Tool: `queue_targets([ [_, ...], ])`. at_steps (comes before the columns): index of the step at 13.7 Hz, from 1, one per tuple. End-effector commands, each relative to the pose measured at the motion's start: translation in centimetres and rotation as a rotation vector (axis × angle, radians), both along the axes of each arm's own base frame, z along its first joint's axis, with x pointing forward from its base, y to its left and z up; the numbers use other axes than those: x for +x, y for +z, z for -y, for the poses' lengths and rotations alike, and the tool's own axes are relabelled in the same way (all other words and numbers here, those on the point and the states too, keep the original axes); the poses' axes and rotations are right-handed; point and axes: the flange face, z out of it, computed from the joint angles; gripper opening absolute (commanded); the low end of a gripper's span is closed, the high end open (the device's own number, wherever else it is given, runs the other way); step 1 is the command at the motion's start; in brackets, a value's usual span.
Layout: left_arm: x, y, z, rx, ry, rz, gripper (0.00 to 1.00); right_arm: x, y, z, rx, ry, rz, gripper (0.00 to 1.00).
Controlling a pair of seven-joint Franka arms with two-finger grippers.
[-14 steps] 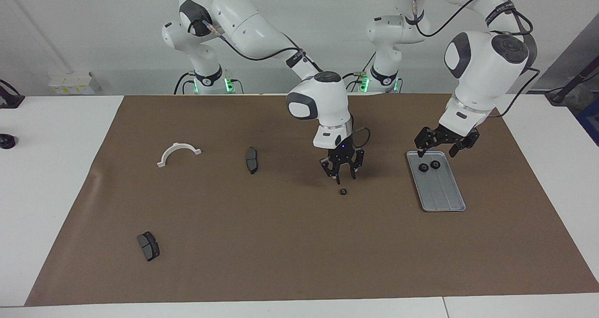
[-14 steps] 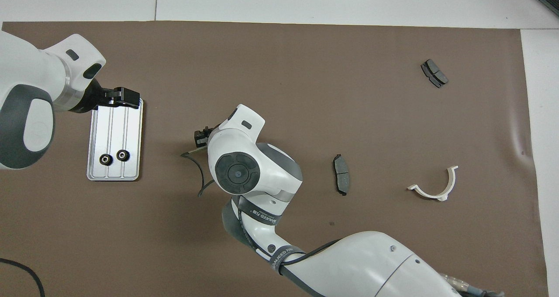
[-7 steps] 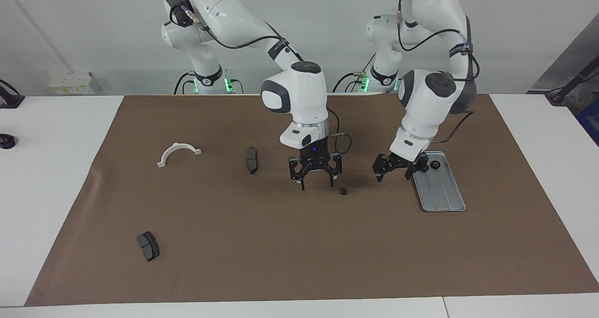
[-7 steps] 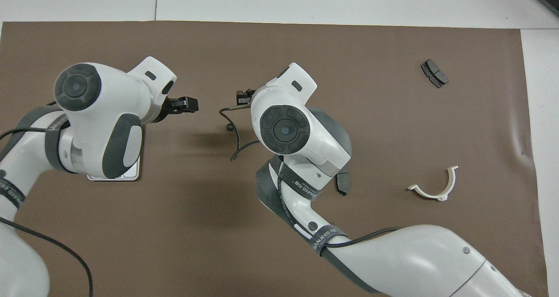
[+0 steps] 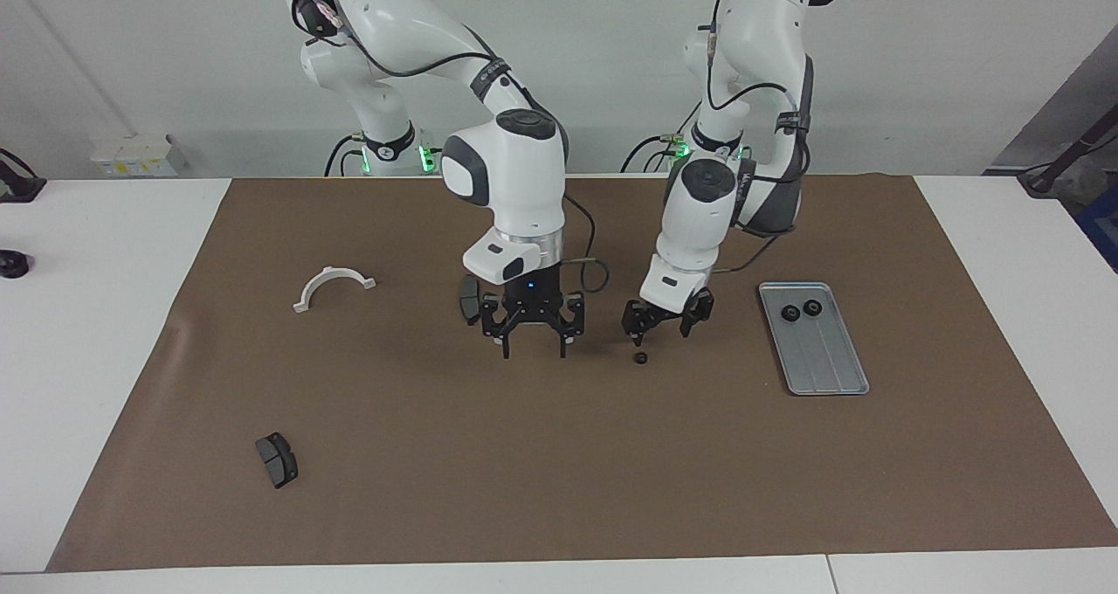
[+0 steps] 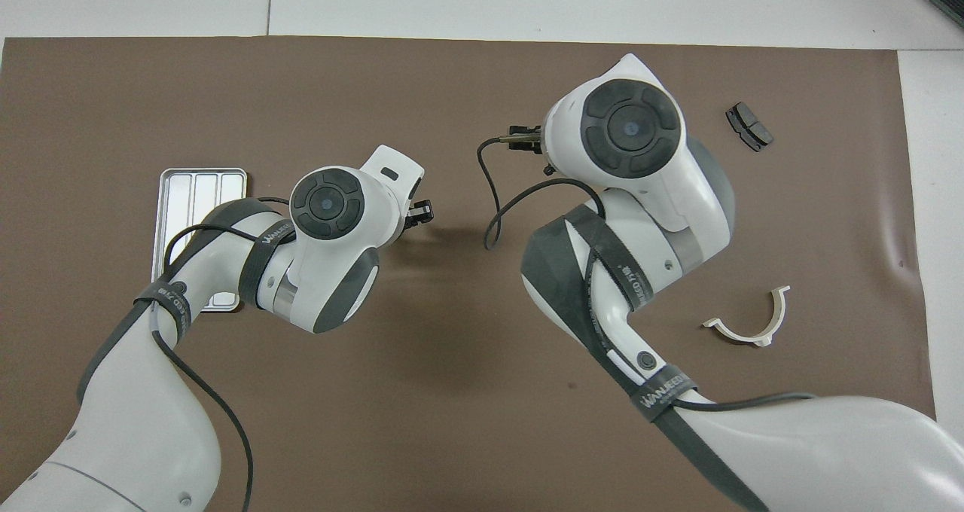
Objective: Pick bearing gear from pile to tray
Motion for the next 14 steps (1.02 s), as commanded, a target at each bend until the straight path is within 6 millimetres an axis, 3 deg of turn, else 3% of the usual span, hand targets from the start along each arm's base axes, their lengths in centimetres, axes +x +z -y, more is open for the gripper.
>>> queue_targets([
  [1, 0.5, -1.2, -0.1, 0.012, 0.007, 0.027, 0.47, -1.8, 4.2, 4.1, 0.008, -0.008, -0.064, 0.86],
  [6, 0.6, -2.2, -0.1, 0.023, -0.009, 0.041, 0.46, -5.8, 11.7, 13.0, 0.005, 0.009, -0.175, 0.87],
  [8, 0.7, -2.4, 0.0, 0.026, -0.020, 0.055, 0.46, -7.1, 13.0, 15.6, -0.011, 0.004, -0.225, 0.87],
  [11, 0.7, -2.9, 0.0, 0.030, -0.024, 0.053, 0.42, -8.5, 13.8, 17.6, -0.021, -0.023, -0.259, 0.87],
  [12, 0.7, -2.9, 0.0, 0.031, -0.025, 0.053, 0.37, -8.7, 13.9, 18.1, -0.016, -0.021, -0.261, 0.87],
  [14, 0.6, -3.0, 0.0, 0.032, -0.028, 0.054, 0.00, -9.3, 14.4, 19.8, 0.039, -0.037, -0.269, 0.87],
])
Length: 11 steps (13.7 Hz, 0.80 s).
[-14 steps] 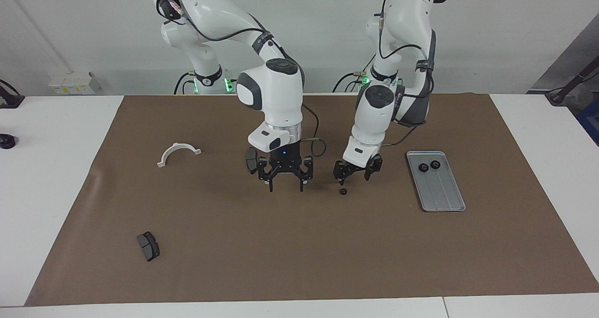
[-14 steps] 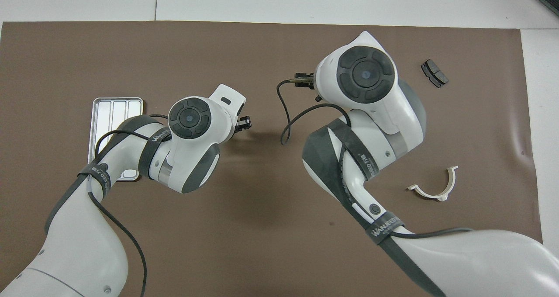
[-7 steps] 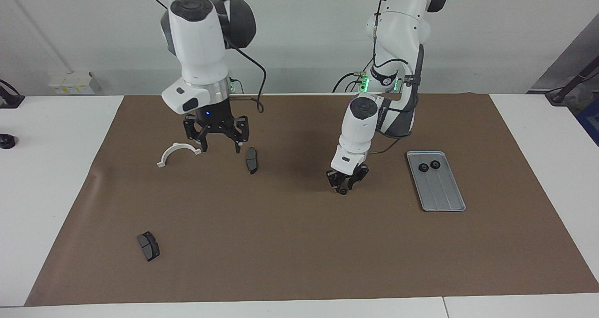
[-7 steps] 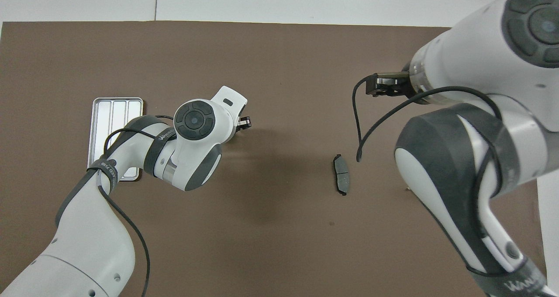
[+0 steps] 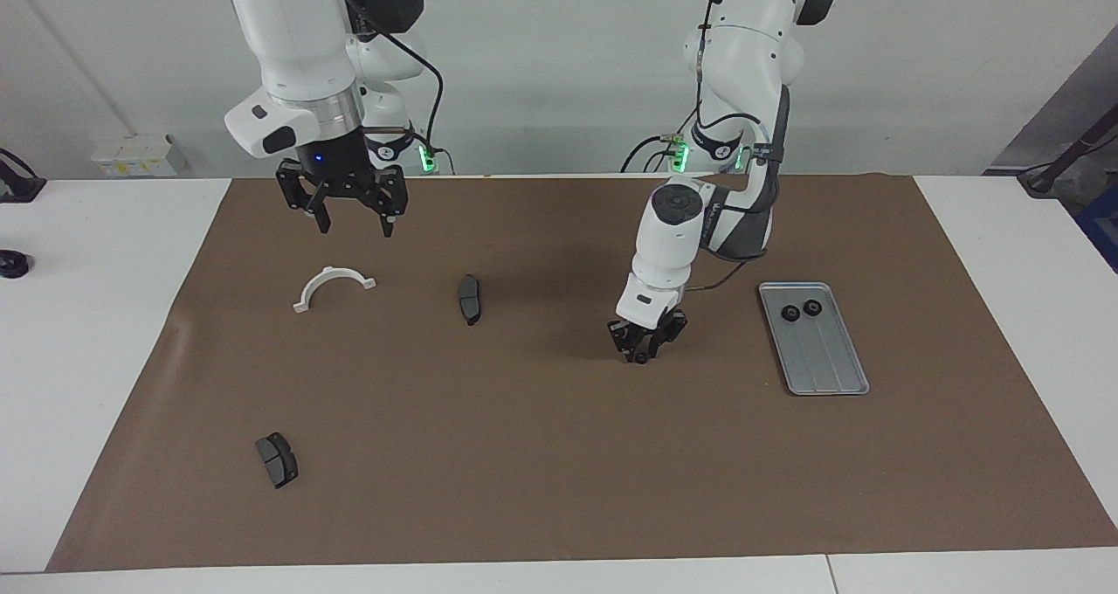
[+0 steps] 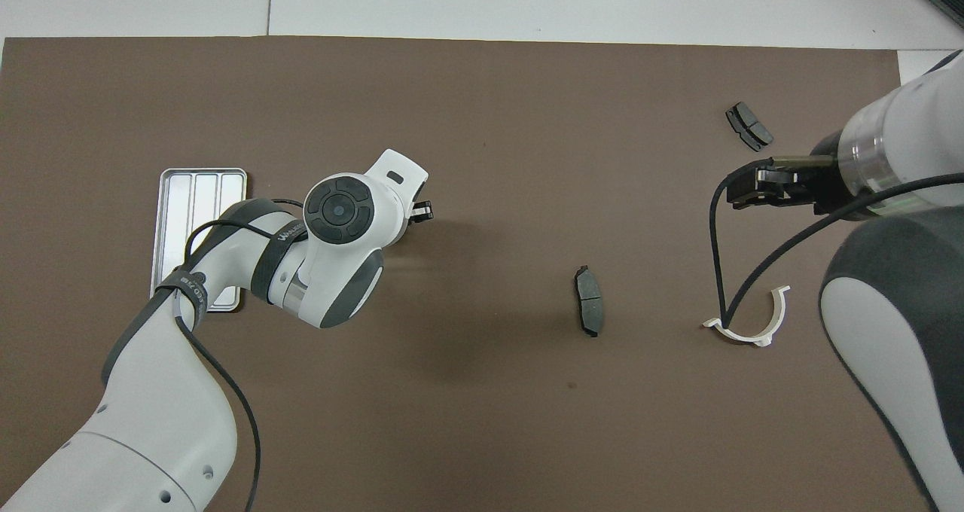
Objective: Pick bearing gear from pile to tray
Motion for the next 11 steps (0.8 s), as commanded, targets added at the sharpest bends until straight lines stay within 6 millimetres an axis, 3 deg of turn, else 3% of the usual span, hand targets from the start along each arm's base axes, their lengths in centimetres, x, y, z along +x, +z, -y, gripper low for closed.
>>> queue_targets([
  [1, 0.0, -0.4, 0.2, 0.011, -0.008, 0.027, 0.00, -1.9, 0.5, 2.5, 0.057, 0.013, -0.015, 0.87],
  [4, 1.2, 0.9, -0.3, 0.026, -0.005, 0.028, 0.00, -4.3, 0.4, 3.6, 0.041, 0.028, -0.025, 0.87],
  [5, 1.8, 2.1, -0.7, 0.040, 0.002, 0.018, 0.00, -4.8, 0.2, 3.5, 0.038, 0.023, -0.028, 0.87],
  [6, 2.7, 3.8, -2.4, 0.052, 0.022, 0.016, 0.00, -5.3, -0.3, 3.4, 0.034, 0.017, -0.037, 0.87],
  [7, 3.6, 6.3, -5.5, 0.055, 0.044, 0.020, 0.00, -5.7, -0.9, 3.2, 0.032, 0.019, -0.042, 0.87],
  [10, 5.2, 10.4, -13.8, 0.009, 0.008, -0.024, 0.00, -6.5, -3.0, 3.0, 0.105, -0.002, -0.002, 0.87],
  [11, 5.9, 11.0, -18.1, -0.008, -0.015, -0.037, 0.00, -6.4, -3.0, 3.0, 0.106, -0.007, 0.005, 0.87],
])
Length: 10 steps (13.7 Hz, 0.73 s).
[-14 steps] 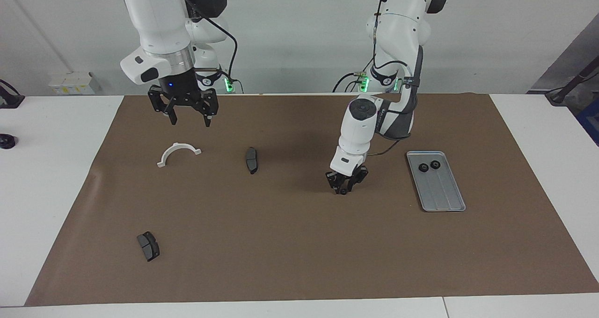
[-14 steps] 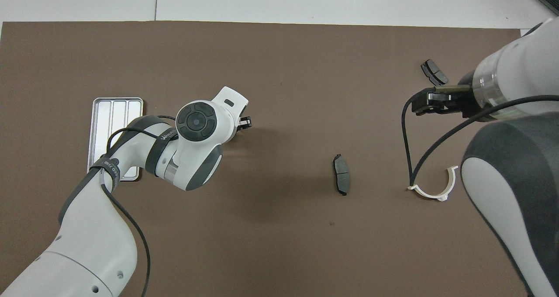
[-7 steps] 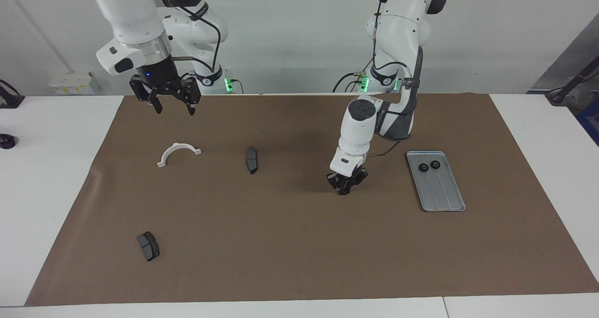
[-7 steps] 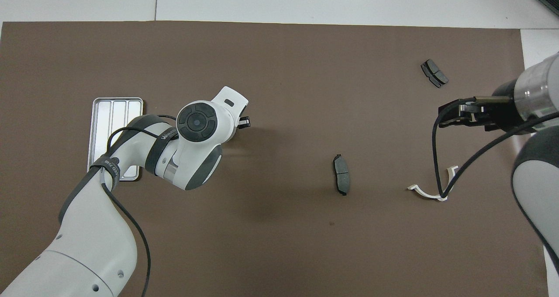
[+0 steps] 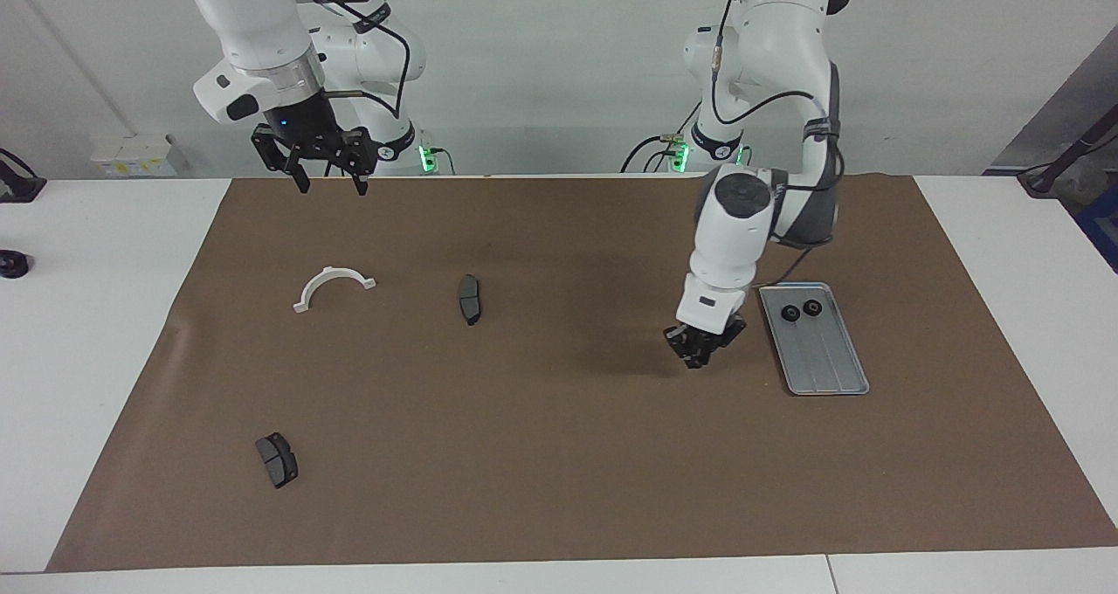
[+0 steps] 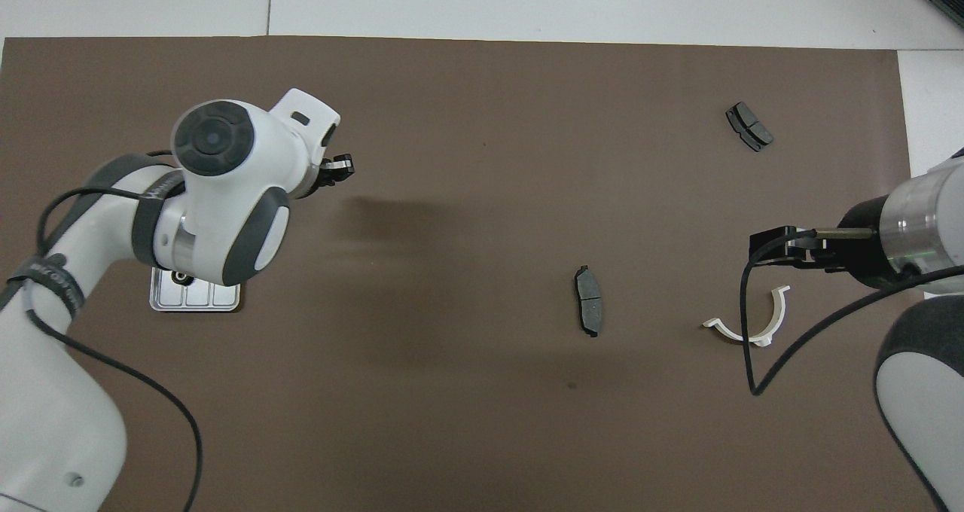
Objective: Pick bearing gear from pile to tray
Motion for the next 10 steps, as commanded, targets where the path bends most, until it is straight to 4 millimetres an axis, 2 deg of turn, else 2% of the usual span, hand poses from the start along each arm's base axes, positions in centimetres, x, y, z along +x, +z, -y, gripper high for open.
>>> queue_targets([
  [1, 0.5, 1.7, -9.0, -0.031, -0.090, -0.046, 0.00, -1.2, -0.9, 0.4, 0.028, -0.015, 0.027, 0.87],
  [3, 0.2, 0.8, -15.3, -0.029, -0.138, -0.056, 0.00, -1.2, -0.9, 0.3, 0.031, -0.020, 0.026, 0.89],
  [4, -0.6, -0.4, -17.2, -0.023, -0.153, -0.067, 0.00, -1.1, -0.9, 0.4, 0.031, -0.018, 0.026, 1.00],
  [6, -2.5, -3.0, -18.1, -0.018, -0.147, -0.069, 0.00, -1.1, -1.0, 1.5, 0.030, -0.031, 0.014, 1.00],
  [8, -3.4, -4.9, -19.1, -0.015, -0.135, -0.063, 0.00, -1.2, -1.0, 2.7, 0.029, -0.050, -0.007, 1.00],
  [10, -3.4, -5.9, -19.2, -0.009, -0.163, -0.046, 0.00, -1.1, -1.1, 4.0, 0.033, -0.079, -0.013, 1.00],
])
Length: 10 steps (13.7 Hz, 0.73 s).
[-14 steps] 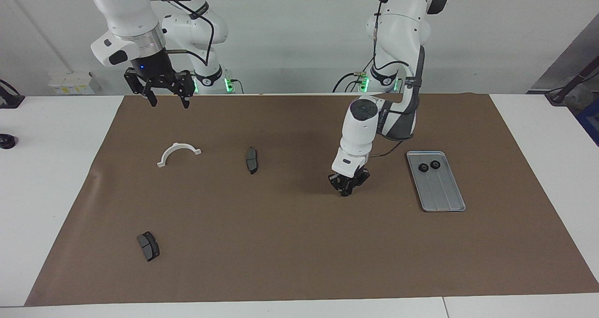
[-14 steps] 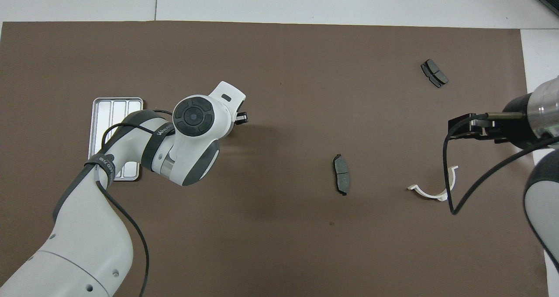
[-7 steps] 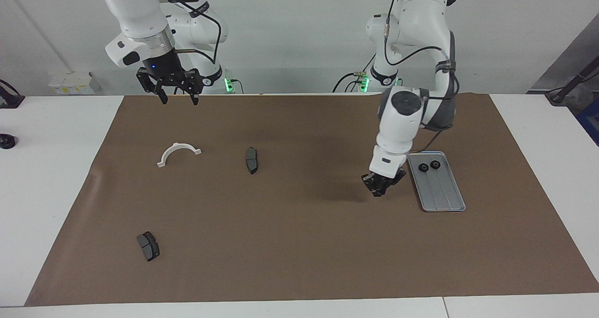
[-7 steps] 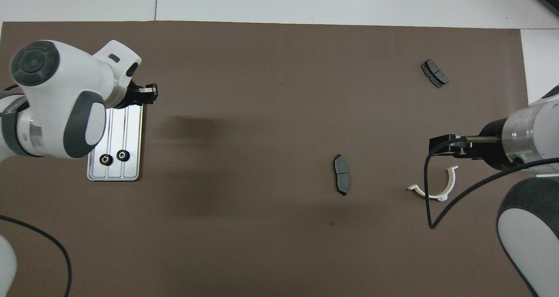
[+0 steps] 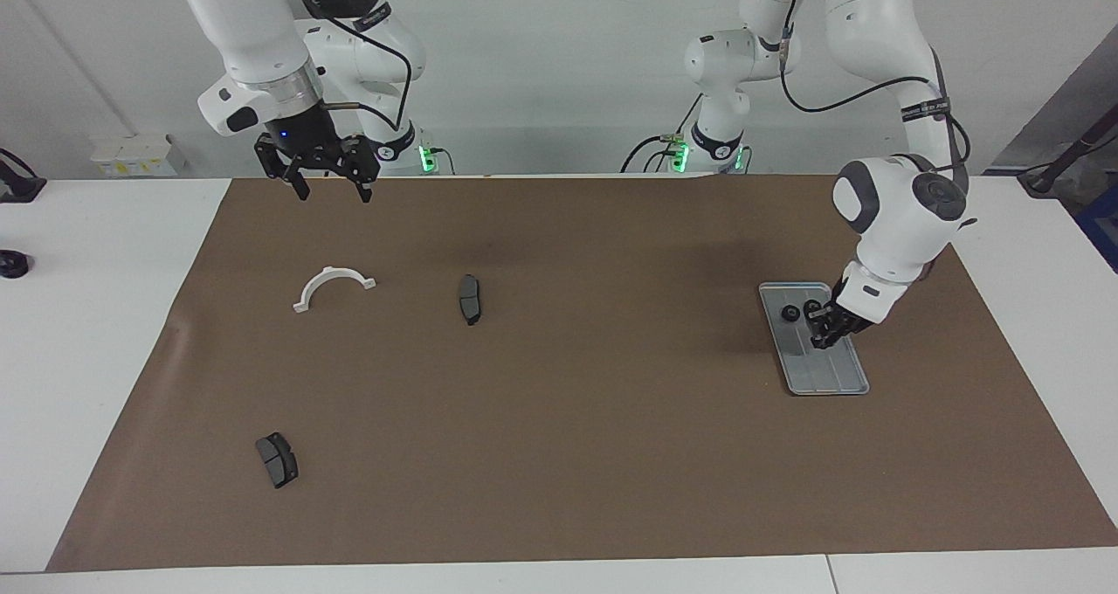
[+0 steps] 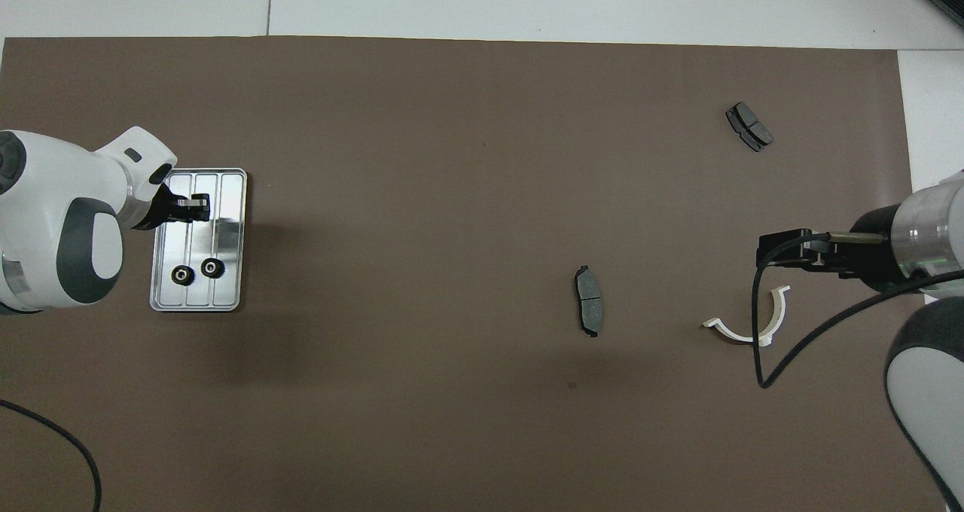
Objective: Pick bearing gear from pile to tray
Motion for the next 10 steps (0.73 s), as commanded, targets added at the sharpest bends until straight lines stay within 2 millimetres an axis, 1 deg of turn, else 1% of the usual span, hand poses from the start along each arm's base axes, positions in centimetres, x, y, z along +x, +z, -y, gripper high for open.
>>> queue_targets([
  [1, -1.4, -0.6, -0.8, -0.004, -0.033, 0.024, 0.00, -1.0, 0.0, 1.3, 0.029, -0.020, -0.020, 1.00],
  [2, -1.4, -0.9, -1.1, -0.002, -0.054, 0.022, 0.14, -1.3, -0.1, 1.3, 0.029, -0.017, -0.040, 1.00],
  [3, -1.4, -1.2, -1.0, -0.002, -0.065, 0.021, 0.51, -1.5, -0.2, 1.4, 0.029, -0.017, -0.059, 1.00],
  [4, -1.2, -1.3, -1.0, -0.001, -0.066, 0.031, 1.00, -1.4, 0.0, 1.3, 0.029, -0.016, -0.053, 1.00],
  [6, -0.6, -0.3, -0.4, 0.000, -0.068, 0.048, 1.00, -1.0, 0.4, 1.5, 0.031, -0.018, -0.029, 1.00],
  [7, 0.0, 1.1, -0.3, 0.001, -0.069, 0.066, 1.00, -1.0, 1.2, 1.7, 0.032, -0.020, -0.025, 1.00],
  [8, 0.1, 2.3, -0.2, 0.001, -0.073, 0.059, 1.00, -0.9, 1.4, 1.7, 0.034, -0.021, -0.027, 1.00],
  [10, 0.3, 6.4, 0.8, 0.002, -0.097, 0.033, 1.00, -0.7, 1.3, 2.5, 0.036, -0.033, -0.023, 1.00],
])
